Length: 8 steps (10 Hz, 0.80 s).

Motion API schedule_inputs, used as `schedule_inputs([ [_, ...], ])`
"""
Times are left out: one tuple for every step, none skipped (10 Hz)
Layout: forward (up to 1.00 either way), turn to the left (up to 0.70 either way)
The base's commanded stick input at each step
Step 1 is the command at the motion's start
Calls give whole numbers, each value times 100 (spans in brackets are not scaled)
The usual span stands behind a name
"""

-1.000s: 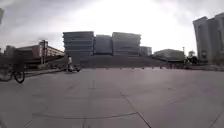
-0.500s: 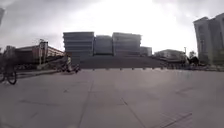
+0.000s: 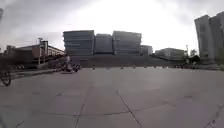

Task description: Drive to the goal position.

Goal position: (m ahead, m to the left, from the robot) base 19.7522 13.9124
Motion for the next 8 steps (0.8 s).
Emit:
schedule_inputs([
  [85, 0],
  [85, 0],
  [85, 21],
  [85, 27],
  [85, 14],
  [85, 1],
  [85, 0],
  [85, 0],
])
